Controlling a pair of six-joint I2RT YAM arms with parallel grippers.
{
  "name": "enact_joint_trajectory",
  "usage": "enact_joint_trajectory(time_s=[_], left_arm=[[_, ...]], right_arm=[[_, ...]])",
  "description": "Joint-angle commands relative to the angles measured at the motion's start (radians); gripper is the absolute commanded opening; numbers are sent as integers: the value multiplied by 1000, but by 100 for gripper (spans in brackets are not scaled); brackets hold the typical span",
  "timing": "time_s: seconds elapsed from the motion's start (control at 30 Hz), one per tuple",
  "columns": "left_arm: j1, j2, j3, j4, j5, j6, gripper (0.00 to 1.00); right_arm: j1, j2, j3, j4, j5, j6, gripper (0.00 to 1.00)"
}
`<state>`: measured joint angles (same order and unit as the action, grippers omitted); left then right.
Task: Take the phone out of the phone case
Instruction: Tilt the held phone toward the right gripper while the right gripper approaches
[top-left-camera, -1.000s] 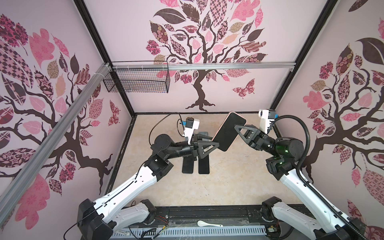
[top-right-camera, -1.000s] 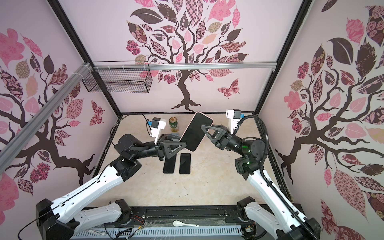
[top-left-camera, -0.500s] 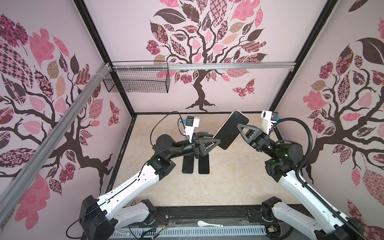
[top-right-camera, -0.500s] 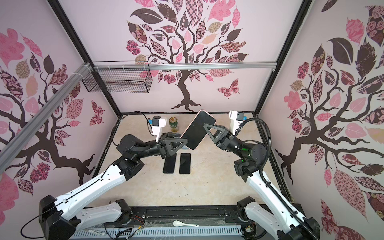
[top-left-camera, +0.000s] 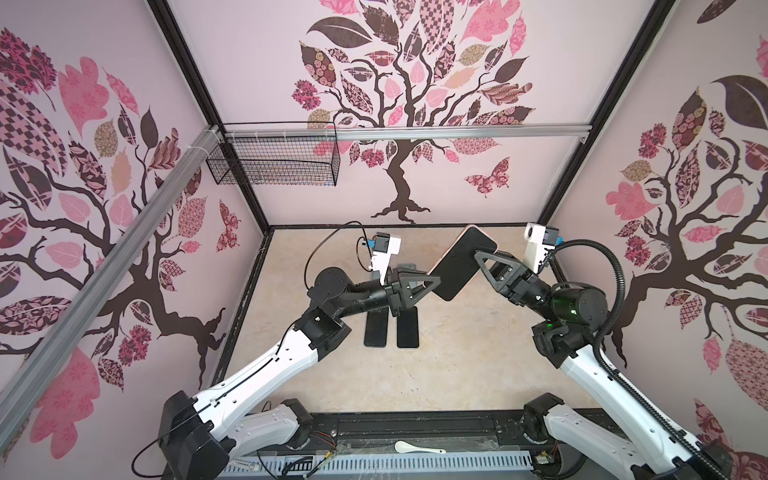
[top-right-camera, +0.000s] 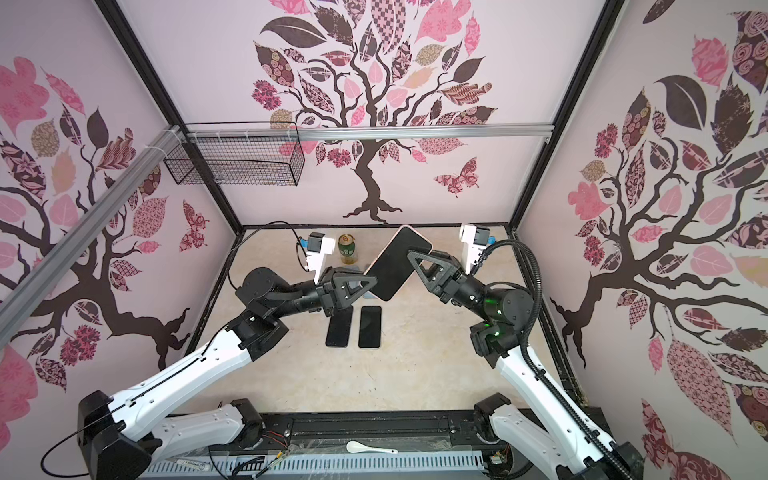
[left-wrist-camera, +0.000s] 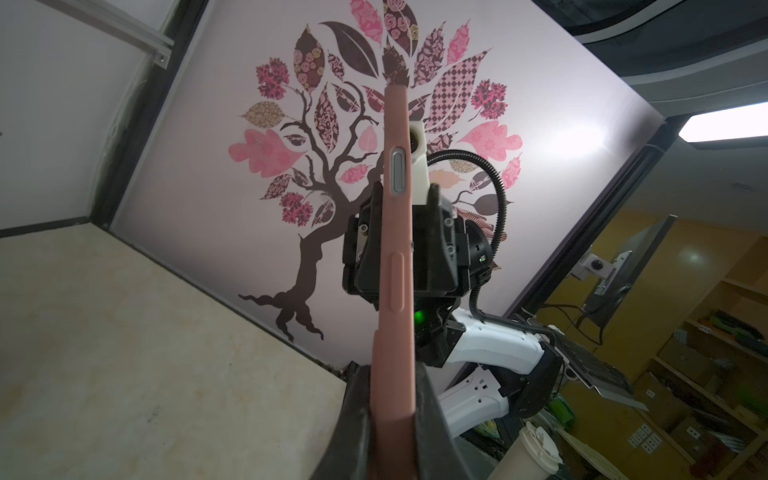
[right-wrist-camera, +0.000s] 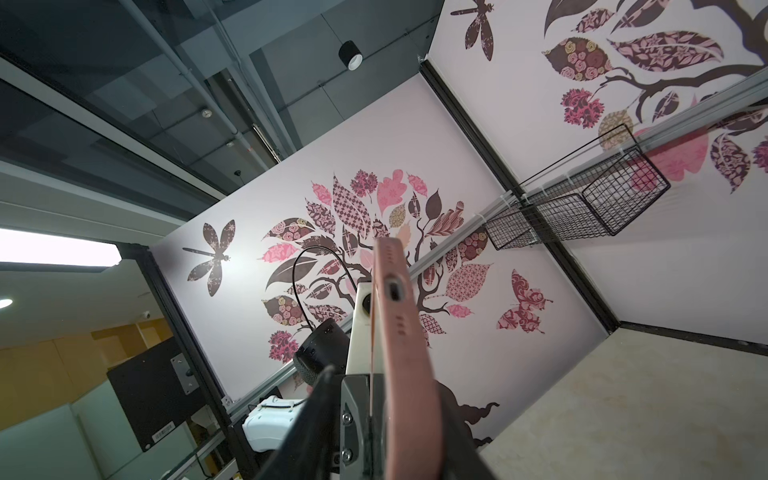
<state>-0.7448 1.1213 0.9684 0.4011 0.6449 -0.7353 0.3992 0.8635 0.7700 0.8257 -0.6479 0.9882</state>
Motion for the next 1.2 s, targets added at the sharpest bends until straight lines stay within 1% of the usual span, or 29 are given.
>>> enact_joint_trajectory(time_s=[0.0, 0.03, 0.07, 0.1, 0.17, 0.2, 0.23, 0.3, 0.33, 0.4, 0.43, 0.5, 0.57, 0.67, 0.7, 0.77, 0.83, 0.9, 0.97, 1.0, 1.03, 1.07, 1.1, 1.17], left_arm=[[81, -57, 69, -166, 43, 84, 0], [116, -67, 76, -224, 64, 104, 0], [159, -73, 95, -329, 93, 131, 0], [202, -74, 115, -427, 118, 170, 0], [266, -68, 138, -577, 155, 227, 0], [292, -65, 148, -643, 168, 254, 0], [304, -64, 151, -683, 175, 272, 0], [306, -72, 165, -792, 142, 322, 0], [306, -74, 172, -826, 127, 333, 0], [305, -73, 212, -952, 59, 385, 0], [306, -71, 228, -984, 57, 405, 0], [306, -67, 265, -1070, -13, 447, 0], [308, -68, 279, -1104, -74, 490, 0], [309, -57, 285, -1128, -119, 539, 0], [309, -48, 287, -1144, -129, 552, 0], [309, -44, 274, -1148, -113, 574, 0], [309, -66, 231, -1102, -105, 585, 0], [309, -99, 183, -1045, -95, 569, 0], [309, -96, 210, -1095, -99, 585, 0], [309, -83, 233, -1145, -84, 608, 0], [309, -79, 242, -1178, -45, 655, 0], [309, -83, 233, -1172, -3, 684, 0], [309, -90, 223, -1172, 5, 707, 0], [309, -107, 217, -1184, -3, 767, 0]], right_arm=[[8, -63, 75, -276, 11, -282, 77], [7, -69, 102, -380, 10, -360, 83], [7, -74, 132, -495, 22, -445, 89], [7, -72, 165, -615, 39, -534, 92], [7, -48, 234, -823, 74, -674, 92], [7, -35, 242, -891, 95, -732, 91], [7, -29, 233, -914, 108, -771, 91], [6, -23, 225, -976, 158, -828, 90], [6, -7, 237, -1014, 159, -857, 91], [6, 46, 288, -1126, 167, -920, 91], [6, 68, 307, -1166, 158, -951, 92], [6, 98, 313, -1188, 136, -990, 91], [6, 125, 309, -1188, 123, -1020, 89], [6, 176, 302, -1198, 64, -1099, 87], [6, 191, 297, -1194, 53, -1117, 84], [5, 212, 277, -1175, 30, -1158, 82], [6, 223, 250, -1127, 7, -1181, 79], [6, 230, 222, -1082, -32, -1213, 77], [6, 237, 194, -1032, -66, -1229, 75], [6, 245, 179, -1011, -97, -1256, 75], [6, 252, 168, -988, -118, -1271, 75], [6, 264, 159, -962, -138, -1277, 73], [7, 279, 161, -961, -164, -1298, 71], [7, 314, 191, -1002, -223, -1347, 69]])
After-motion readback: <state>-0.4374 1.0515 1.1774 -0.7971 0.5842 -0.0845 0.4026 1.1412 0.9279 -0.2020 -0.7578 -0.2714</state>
